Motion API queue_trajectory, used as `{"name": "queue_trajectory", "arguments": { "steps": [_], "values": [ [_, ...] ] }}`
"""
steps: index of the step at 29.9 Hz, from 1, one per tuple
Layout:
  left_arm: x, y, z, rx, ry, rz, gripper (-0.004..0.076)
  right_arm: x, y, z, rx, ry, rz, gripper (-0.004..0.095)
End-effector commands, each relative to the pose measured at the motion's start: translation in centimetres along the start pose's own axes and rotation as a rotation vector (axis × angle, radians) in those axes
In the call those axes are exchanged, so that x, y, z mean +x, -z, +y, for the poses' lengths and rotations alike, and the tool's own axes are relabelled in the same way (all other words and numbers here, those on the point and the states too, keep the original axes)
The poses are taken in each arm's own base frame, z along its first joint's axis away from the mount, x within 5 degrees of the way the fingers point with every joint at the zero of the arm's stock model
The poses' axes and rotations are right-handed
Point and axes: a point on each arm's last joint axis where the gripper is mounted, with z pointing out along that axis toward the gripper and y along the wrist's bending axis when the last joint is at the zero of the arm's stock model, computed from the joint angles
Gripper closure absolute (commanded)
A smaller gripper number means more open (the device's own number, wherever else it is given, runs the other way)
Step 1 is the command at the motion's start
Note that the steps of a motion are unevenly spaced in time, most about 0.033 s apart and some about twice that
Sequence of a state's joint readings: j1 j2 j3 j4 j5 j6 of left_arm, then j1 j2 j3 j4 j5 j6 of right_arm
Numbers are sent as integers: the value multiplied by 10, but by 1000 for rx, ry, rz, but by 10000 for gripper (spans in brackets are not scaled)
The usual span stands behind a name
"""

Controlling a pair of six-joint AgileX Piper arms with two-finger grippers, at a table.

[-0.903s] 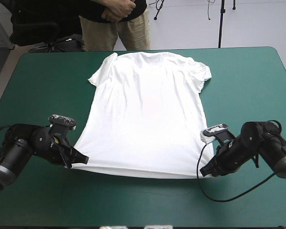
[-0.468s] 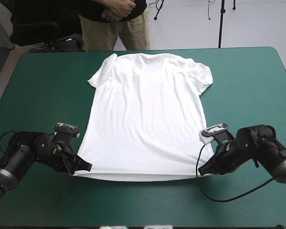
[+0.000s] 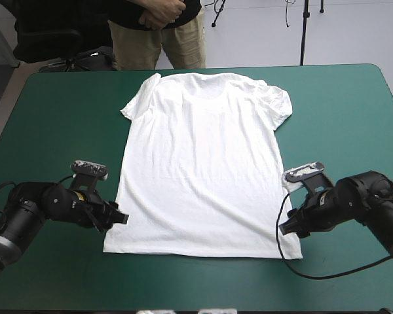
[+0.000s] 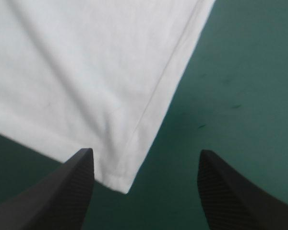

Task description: Fold the cloth

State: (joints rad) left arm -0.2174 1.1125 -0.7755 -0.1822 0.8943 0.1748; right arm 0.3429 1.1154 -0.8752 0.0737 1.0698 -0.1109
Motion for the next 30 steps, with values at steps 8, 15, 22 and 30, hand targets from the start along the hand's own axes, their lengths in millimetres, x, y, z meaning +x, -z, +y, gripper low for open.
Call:
{"name": "queue_trajectory", "arguments": {
  "steps": [8,15,22,30],
  "values": [
    [-118,-6,13,-61,57,-309,288,-44,71,-5,109,49,-379,369],
    [-186,-36,50,-90,187,-286,304,-49,72,-6,116,52,-414,382],
    [-217,-68,73,-44,219,-228,330,-50,73,-6,118,53,-431,400],
    [-223,-110,79,-22,193,-159,360,-51,74,-6,118,53,-440,471]
  ]
}}
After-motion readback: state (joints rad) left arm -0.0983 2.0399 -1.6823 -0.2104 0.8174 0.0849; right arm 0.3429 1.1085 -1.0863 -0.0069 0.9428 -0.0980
